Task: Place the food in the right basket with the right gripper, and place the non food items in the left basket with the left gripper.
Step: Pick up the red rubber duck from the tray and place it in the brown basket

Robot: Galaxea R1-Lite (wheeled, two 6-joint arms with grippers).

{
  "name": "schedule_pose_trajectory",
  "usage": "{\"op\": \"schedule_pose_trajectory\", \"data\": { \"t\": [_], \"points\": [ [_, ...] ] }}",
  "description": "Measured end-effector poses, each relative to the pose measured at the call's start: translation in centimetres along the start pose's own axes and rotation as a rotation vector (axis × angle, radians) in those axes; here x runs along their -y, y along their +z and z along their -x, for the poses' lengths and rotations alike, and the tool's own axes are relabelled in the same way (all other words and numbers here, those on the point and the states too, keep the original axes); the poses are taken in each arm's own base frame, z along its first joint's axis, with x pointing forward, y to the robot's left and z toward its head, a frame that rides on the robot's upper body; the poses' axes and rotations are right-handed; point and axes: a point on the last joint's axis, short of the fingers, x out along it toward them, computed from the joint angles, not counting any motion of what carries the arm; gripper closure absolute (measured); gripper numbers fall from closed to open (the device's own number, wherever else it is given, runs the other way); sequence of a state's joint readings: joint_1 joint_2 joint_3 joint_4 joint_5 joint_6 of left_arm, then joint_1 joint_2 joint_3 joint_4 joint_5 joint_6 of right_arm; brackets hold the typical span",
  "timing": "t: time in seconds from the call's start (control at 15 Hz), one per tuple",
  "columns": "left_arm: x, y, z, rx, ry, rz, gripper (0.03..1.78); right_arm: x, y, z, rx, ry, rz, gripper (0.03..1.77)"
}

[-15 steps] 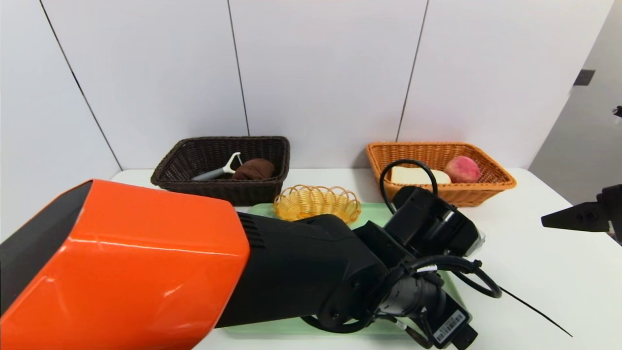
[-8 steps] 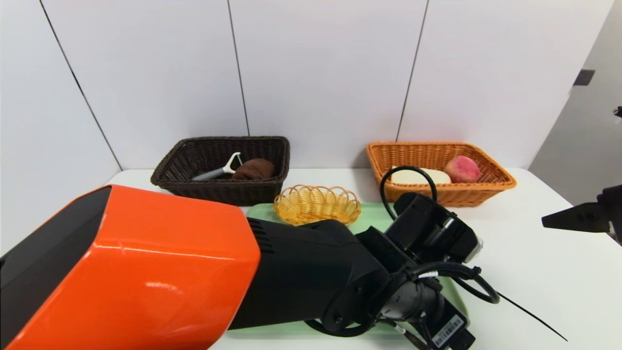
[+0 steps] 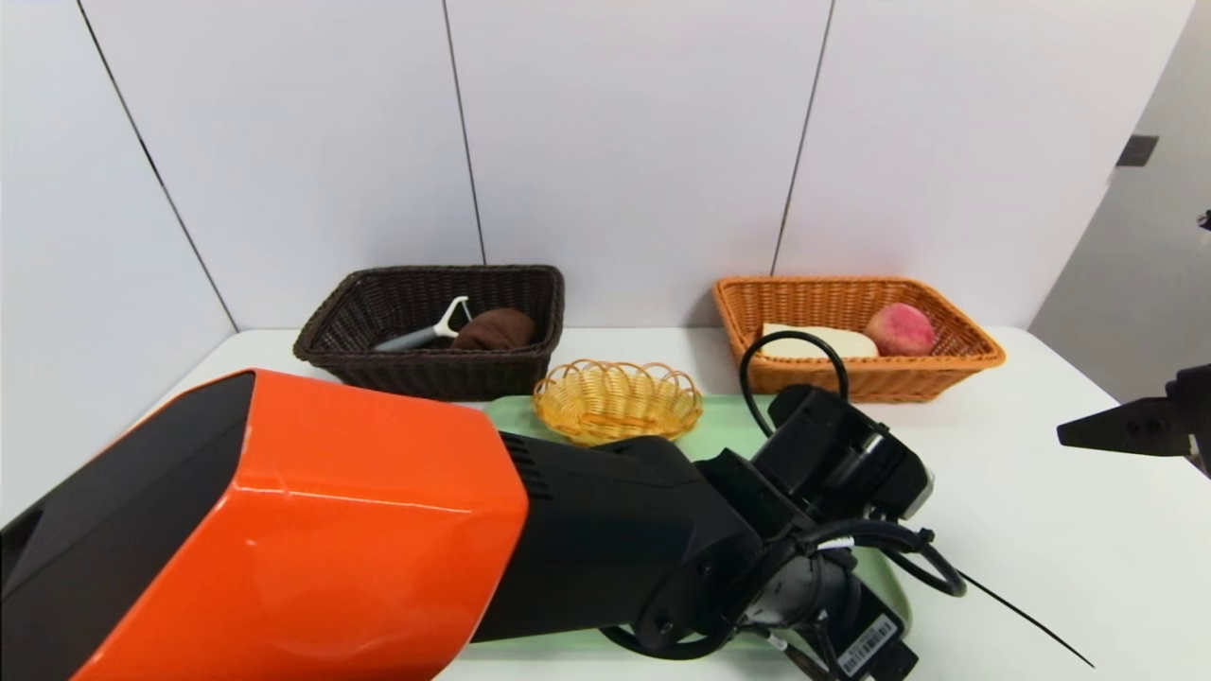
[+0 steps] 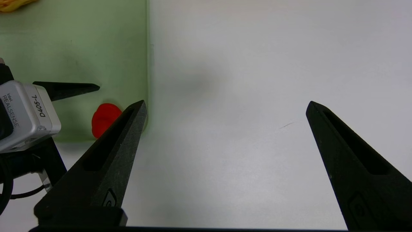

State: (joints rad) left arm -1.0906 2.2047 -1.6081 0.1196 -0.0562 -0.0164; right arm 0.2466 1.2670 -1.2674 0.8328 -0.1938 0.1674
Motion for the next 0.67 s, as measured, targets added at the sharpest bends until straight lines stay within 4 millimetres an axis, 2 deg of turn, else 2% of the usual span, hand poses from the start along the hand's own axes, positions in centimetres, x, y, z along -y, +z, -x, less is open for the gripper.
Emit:
{"op": "schedule_pose_trajectory", "data": {
  "t": [0.27,0.67],
  "points": [
    [-0.05,0.43,0.01,0.038,0.011,-0.009,0.12,0.01,-0.02,0.03,0.001,0.0,-0.001,0.09],
    [-0.19,-0.01,-0.52,0.023,0.053,-0.014,0.12,0.05,-0.12,0.13,0.003,0.001,-0.001,0.09]
  ]
}}
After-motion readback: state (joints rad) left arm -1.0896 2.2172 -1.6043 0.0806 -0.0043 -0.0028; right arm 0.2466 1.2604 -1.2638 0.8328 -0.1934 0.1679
